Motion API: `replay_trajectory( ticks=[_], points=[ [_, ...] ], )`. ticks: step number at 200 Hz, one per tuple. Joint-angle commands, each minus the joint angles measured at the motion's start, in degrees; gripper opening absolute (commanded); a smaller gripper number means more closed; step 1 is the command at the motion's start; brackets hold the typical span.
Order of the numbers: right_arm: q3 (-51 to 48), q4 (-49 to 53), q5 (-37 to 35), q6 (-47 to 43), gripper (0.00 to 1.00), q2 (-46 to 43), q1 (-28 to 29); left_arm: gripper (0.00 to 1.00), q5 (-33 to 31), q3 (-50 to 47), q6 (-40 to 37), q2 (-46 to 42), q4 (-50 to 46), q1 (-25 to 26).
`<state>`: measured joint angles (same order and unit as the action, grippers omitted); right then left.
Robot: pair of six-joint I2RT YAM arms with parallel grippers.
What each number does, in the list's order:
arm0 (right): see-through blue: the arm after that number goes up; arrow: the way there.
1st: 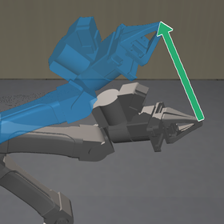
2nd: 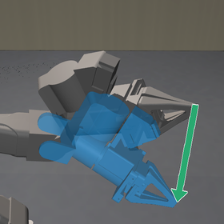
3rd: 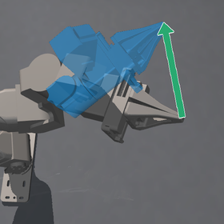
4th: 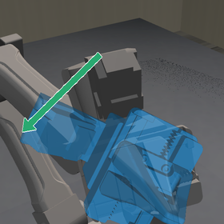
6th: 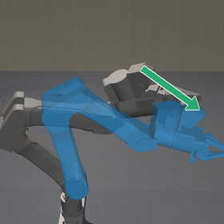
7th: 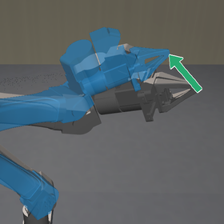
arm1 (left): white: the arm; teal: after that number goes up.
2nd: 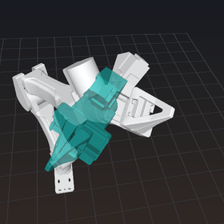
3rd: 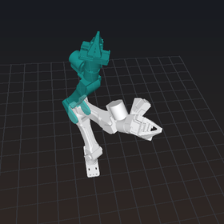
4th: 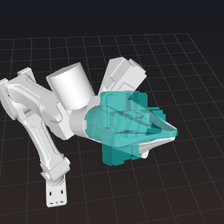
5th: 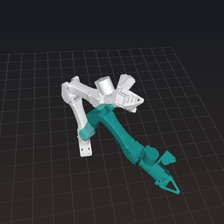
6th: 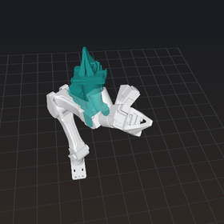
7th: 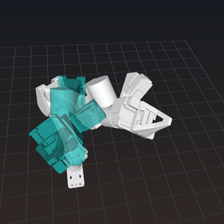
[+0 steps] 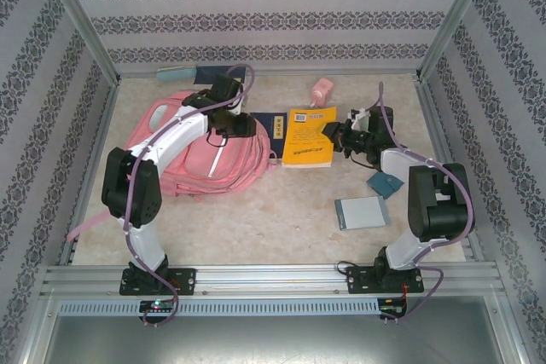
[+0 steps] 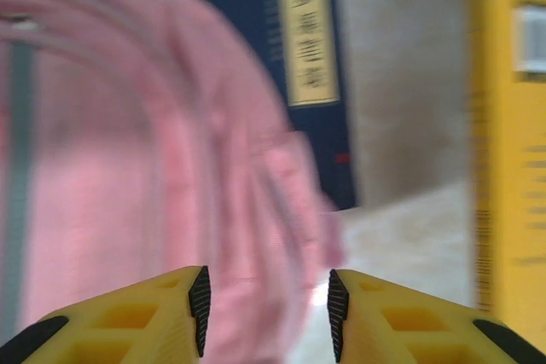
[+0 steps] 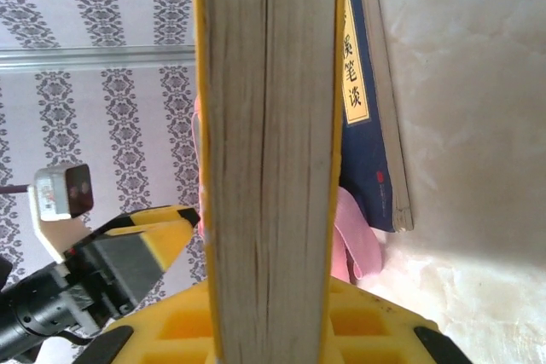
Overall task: Pack the student bag
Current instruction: Open the student bag at the center of the table.
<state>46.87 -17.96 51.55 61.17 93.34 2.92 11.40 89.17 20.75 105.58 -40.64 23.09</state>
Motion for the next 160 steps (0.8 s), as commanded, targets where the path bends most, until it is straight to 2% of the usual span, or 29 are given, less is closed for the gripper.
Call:
replay_trajectory(
  ticks=[1, 30, 56, 98, 114, 146, 160],
  points=[
    [1.9, -1.5, 0.1, -1.0, 0.0, -1.0, 0.9, 0.45, -12.0, -1.4, -6.1, 0.9, -6.0, 2.4],
    [2.2, -0.9, -0.6, -0.8, 0.0, -1.2, 1.7, 0.46, -17.8, -2.3, -7.0, 3.0, -6.7, 3.7],
    [2.8, -0.1, -0.8, -1.2, 0.0, -1.0, 2.3, 0.47, -16.5, -3.9, -8.0, 4.1, -5.1, 4.2],
    [2.8, -0.1, -1.5, -0.9, 0.0, -1.2, 4.1, 0.46, -21.5, -5.0, -9.4, 6.6, -5.1, 4.9],
    [2.7, 0.3, -1.8, -0.9, 0.0, -1.7, 4.6, 0.38, -21.1, -5.2, -9.9, 7.1, -5.4, 4.9],
    [2.4, 1.5, -3.0, -0.9, 0.0, -3.0, 5.1, 0.0, -21.3, -4.8, -10.2, 5.1, -5.9, 4.9],
    [2.5, 1.7, -3.8, -0.5, 0.0, -3.1, 5.6, 0.0, -22.3, -3.7, -9.5, 3.3, -6.8, 4.8]
  ],
)
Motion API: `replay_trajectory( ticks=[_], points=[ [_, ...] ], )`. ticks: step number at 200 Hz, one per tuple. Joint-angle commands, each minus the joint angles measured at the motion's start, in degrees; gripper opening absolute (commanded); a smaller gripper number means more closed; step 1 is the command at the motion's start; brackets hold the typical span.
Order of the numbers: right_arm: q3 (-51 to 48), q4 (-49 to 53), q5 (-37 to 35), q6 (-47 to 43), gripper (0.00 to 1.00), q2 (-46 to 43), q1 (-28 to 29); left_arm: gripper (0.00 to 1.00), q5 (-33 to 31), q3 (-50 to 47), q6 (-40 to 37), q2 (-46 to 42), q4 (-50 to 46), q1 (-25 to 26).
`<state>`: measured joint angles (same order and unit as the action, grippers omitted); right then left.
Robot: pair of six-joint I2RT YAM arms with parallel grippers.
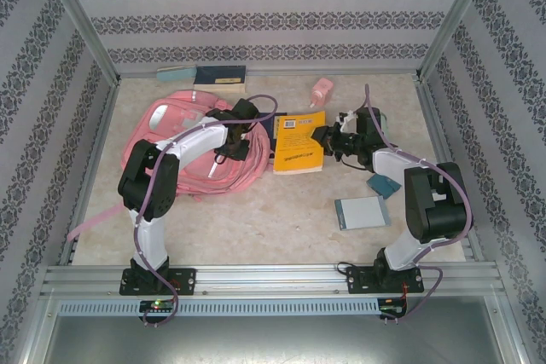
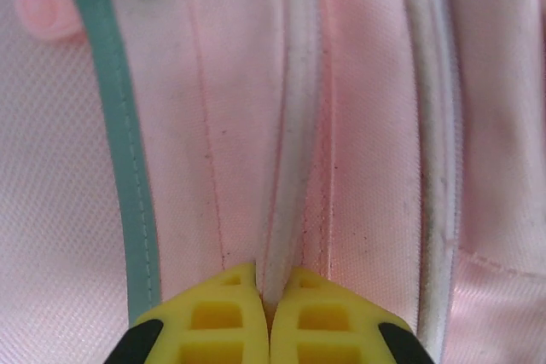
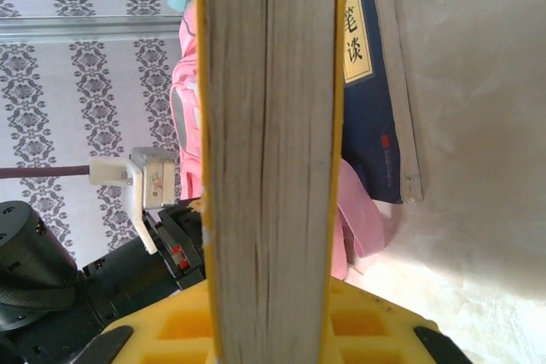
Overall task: Pack the student bag
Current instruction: Open the student bag at the center of the table, then place the book in the student bag.
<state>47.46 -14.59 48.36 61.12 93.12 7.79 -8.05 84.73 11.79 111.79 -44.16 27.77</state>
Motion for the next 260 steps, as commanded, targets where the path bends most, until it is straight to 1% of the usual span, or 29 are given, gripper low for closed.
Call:
replay_trajectory(
  ticks=[1, 15, 34, 62, 98, 118, 143, 174, 188, 205, 243, 260],
  points=[
    [2.0, -1.7, -0.7, -0.4, 0.0, -2.8, 0.8, 0.0, -2.9, 0.9, -0.5, -3.1, -3.4, 0.1],
    [2.1, -1.9, -2.3, 0.1, 0.0, -2.9, 1.8, 0.0, -2.9, 2.5, 0.6, -5.3, -4.7, -0.2],
    [1.7, -2.6, -5.8, 1.6, 0.0, -3.2, 3.7, 0.0, -1.1, 5.2, 2.3, -8.8, -5.9, -1.2],
    [2.0, -3.8, -11.0, 3.5, 0.0, -3.1, 7.5, 0.0, -1.1, 9.5, 4.0, -12.5, -8.0, -3.0],
    [6.3, -4.2, -17.0, 4.1, 0.0, -1.2, 13.8, 0.0, 4.0, 10.6, 7.4, -16.6, -7.2, -5.7],
    [9.3, -6.2, -18.7, 6.2, 0.0, 1.7, 16.0, 0.0, 5.1, 10.9, 8.2, -17.9, -6.9, -6.1],
    [14.5, -6.7, -19.0, 6.5, 0.0, 5.8, 18.3, 0.0, 6.0, 12.4, 8.4, -18.4, -7.6, -6.6],
    [19.7, -12.1, -19.4, 10.5, 0.0, 13.0, 21.0, 0.0, 10.6, 12.5, 10.2, -19.4, -6.7, -8.0],
    [23.3, -12.5, -20.2, 10.3, 0.0, 16.2, 23.1, 0.0, 12.0, 12.0, 10.8, -19.7, -5.9, -8.5],
    [26.4, -13.3, -23.1, 10.8, 0.0, 19.7, 25.8, 0.0, 13.3, 12.0, 12.0, -19.8, -6.0, -9.4],
    [29.8, -20.6, -29.5, 13.8, 0.0, 27.0, 30.8, 0.0, 17.4, 11.1, 13.4, -20.7, -4.3, -11.6],
    [31.5, -22.9, -32.4, 14.8, 0.0, 29.8, 32.5, 0.0, 20.7, 10.8, 14.3, -20.8, -2.8, -12.6]
  ],
)
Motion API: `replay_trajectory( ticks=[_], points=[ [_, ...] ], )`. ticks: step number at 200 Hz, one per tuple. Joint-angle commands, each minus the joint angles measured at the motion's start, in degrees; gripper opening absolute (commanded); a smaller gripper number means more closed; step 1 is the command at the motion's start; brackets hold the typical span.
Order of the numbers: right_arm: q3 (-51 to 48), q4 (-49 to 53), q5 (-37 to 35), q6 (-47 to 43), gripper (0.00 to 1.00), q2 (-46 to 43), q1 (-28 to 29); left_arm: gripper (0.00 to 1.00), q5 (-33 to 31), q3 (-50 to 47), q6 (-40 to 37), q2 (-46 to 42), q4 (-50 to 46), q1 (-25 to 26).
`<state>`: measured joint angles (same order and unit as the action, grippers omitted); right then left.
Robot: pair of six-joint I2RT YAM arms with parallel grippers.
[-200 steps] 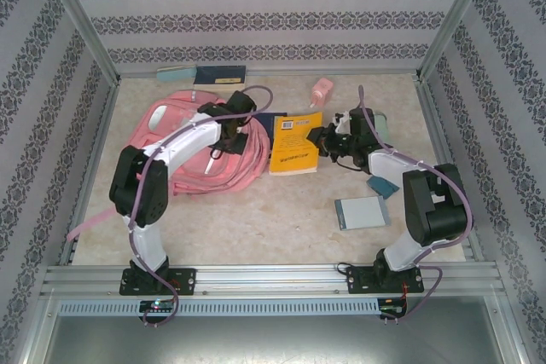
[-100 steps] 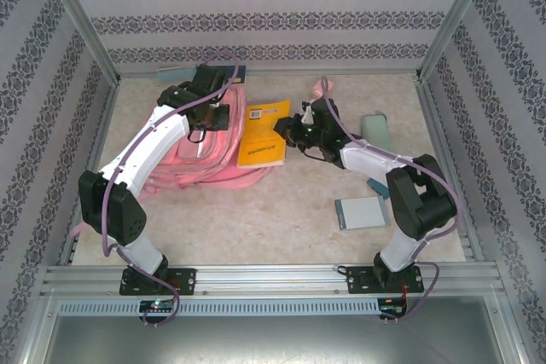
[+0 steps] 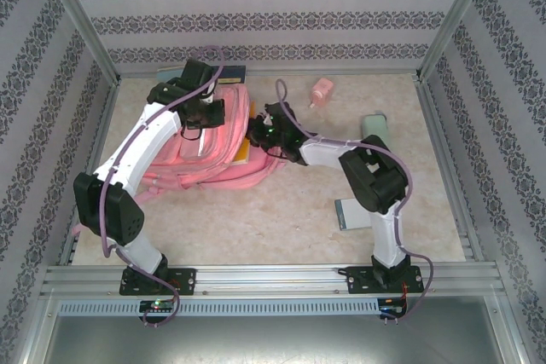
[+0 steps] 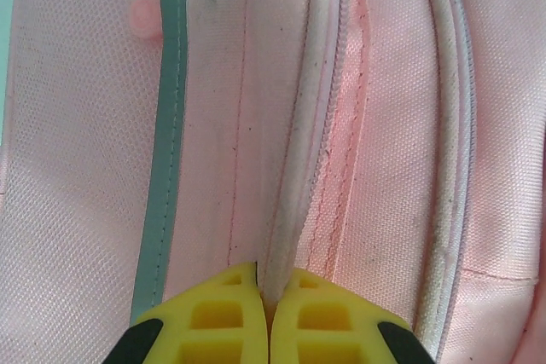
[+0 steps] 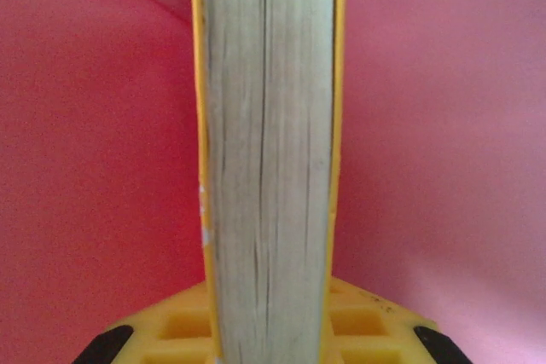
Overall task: Pack the student bag
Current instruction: Place the book in the student bag.
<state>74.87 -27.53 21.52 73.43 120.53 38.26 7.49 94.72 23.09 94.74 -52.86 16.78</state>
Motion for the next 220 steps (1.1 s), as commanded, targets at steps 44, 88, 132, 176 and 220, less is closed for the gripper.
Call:
replay_trajectory(
  ticks=[44, 88, 132, 176, 220],
  points=[
    [11.5, -15.0, -10.2, 6.2, 0.0, 11.0, 5.5, 0.0, 10.9, 0.9, 4.3, -3.5, 7.5, -2.9],
    [22.1, -12.6, -12.6, 7.2, 0.0, 19.1, 8.4, 0.0, 14.8, 0.3, 4.6, -3.8, 8.7, -3.2],
    [28.6, -5.7, -12.4, 7.2, 0.04, 23.5, 9.7, 0.0, 17.4, -1.1, 5.3, -4.2, 9.9, -3.2],
    [24.1, -4.8, -12.1, 5.6, 0.51, 20.3, 9.4, 0.0, 16.3, -2.0, 4.4, -4.7, 9.5, -4.2],
    [17.7, -5.2, -11.3, 4.5, 0.76, 14.6, 7.6, 0.0, 14.3, -2.7, 2.5, -5.4, 8.2, -5.9]
  ],
)
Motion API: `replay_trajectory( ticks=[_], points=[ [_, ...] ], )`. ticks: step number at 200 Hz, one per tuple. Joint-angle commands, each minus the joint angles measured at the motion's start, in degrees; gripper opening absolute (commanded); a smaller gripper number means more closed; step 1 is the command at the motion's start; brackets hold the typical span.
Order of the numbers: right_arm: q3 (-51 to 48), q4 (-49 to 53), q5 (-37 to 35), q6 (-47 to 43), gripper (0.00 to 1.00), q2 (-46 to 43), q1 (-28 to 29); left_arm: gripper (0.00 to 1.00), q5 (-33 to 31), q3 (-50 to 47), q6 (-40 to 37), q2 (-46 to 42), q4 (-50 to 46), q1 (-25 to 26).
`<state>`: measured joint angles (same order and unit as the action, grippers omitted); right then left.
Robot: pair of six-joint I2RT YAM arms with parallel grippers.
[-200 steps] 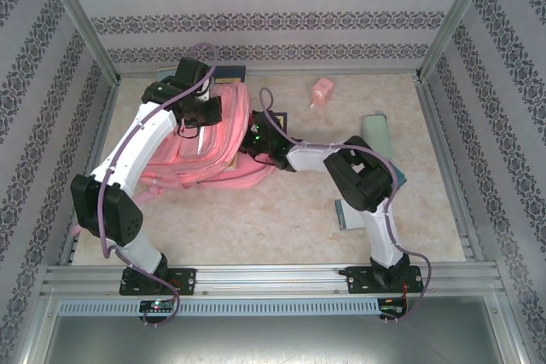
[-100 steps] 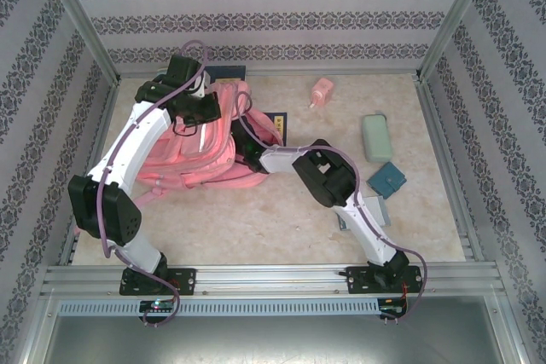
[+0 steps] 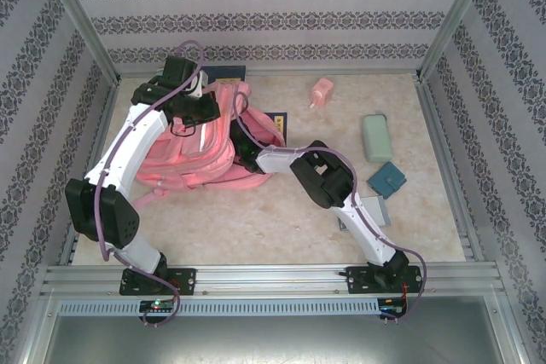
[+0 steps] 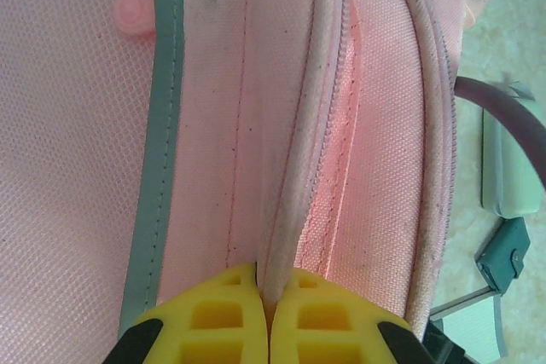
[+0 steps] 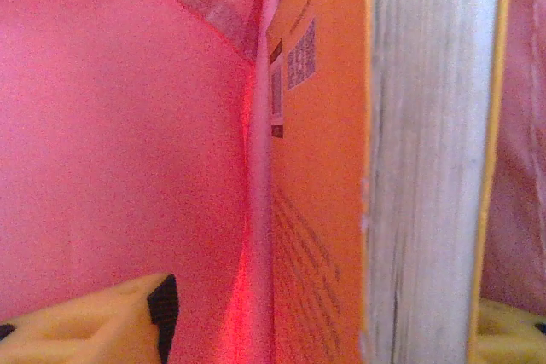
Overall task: Pack the student bag
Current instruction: Place the book in the student bag.
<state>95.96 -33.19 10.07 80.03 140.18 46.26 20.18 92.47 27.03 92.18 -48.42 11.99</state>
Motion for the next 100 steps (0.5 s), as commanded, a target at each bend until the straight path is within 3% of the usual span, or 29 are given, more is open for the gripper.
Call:
replay_trajectory(
  ticks=[1, 9, 34, 40, 100],
  points=[
    [-3.5, 0.4, 0.1, -2.1, 0.78, -5.1, -0.3, 0.0, 1.5, -0.4, -1.5, -2.9, 3.8, -1.1],
    [-4.7, 0.5, 0.1, -2.5, 0.87, -6.3, -0.6, 0.0, 1.2, -0.7, -1.8, -3.2, 3.7, -1.4],
    [-8.0, 1.3, 0.7, -2.5, 0.9, -9.3, -1.4, 0.0, 0.2, -1.5, -2.2, -4.1, 3.5, -2.5],
    [-8.9, 1.5, 0.8, -2.4, 0.98, -10.0, -1.6, 0.0, -0.2, -1.5, -2.3, -4.4, 3.4, -2.7],
    [-17.9, 1.7, 0.8, -3.4, 0.98, -17.2, -3.0, 0.0, -0.4, -3.1, -1.8, -6.2, 3.5, -5.8]
  ],
)
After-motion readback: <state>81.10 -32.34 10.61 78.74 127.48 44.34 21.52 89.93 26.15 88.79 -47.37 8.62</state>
